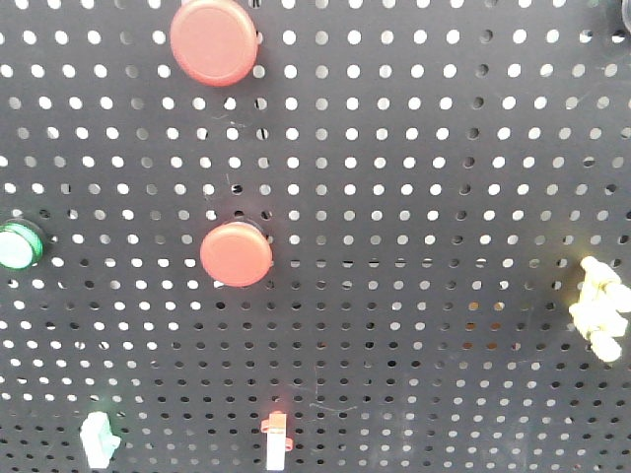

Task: Rotate knob clockwise with right arm

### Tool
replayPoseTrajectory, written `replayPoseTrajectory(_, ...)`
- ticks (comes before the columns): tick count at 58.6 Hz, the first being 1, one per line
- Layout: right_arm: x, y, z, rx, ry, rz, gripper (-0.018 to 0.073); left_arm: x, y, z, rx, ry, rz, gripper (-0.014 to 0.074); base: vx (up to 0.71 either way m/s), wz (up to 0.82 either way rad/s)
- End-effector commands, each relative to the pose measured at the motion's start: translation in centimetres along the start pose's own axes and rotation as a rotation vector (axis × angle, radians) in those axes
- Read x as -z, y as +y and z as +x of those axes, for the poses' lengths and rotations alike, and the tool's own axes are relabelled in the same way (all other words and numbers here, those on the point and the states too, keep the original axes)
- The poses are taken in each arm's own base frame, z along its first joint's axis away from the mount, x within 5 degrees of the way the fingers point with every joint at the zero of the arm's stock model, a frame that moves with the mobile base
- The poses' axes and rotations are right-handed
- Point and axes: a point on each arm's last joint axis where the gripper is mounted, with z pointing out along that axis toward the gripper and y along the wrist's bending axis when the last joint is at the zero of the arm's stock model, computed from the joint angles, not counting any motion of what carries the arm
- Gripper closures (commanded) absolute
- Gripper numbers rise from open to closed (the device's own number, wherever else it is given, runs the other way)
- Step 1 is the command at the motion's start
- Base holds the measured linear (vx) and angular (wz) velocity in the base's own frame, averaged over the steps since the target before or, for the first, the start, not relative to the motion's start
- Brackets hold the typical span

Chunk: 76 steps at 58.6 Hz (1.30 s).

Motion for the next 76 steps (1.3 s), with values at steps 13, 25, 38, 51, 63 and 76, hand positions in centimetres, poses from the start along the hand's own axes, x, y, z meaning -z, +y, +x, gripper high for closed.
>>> replayPoseTrajectory(13,0.1,0.1,-0.5,0.013,-0.085,-0.016,0.0567,-0.1,0.0,-0.2,0.008,-0.057,-0.003,0.0603,0.0,0.0)
replayPoseTrajectory(25,0.6,0.7,-3.3,-0.022,-0.305,-0.069,0.0567,-0.1,0.0,-0.2,0.008,-0.057,-0.003,0.0603,0.0,0.0)
replayPoseTrajectory(38,2.1,1.7,-12.0,0.118,-0.361,-0.038,0.0567,-0.1,0.0,-0.2,0.008,-0.057,-0.003,0.0603,0.0,0.0)
replayPoseTrajectory(51,0.7,2.9,-22.4,0.236,-0.398,0.01,0.0567,-0.1,0.0,-0.2,0.008,-0.057,-0.003,0.0603,0.0,0.0)
replayPoseTrajectory(63,-0.9,3.8,-27.3,0.243,-0.494,-0.015,0.0567,-0.1,0.0,-0.2,0.008,-0.057,-0.003,0.0603,0.0,0.0)
replayPoseTrajectory(76,-1.3,4.6,-28.5,0.243,-0.639,-0.084,0.0567,-0.1,0.0,-0.2,0.008,-0.057,-0.003,0.0603,0.0,0.0)
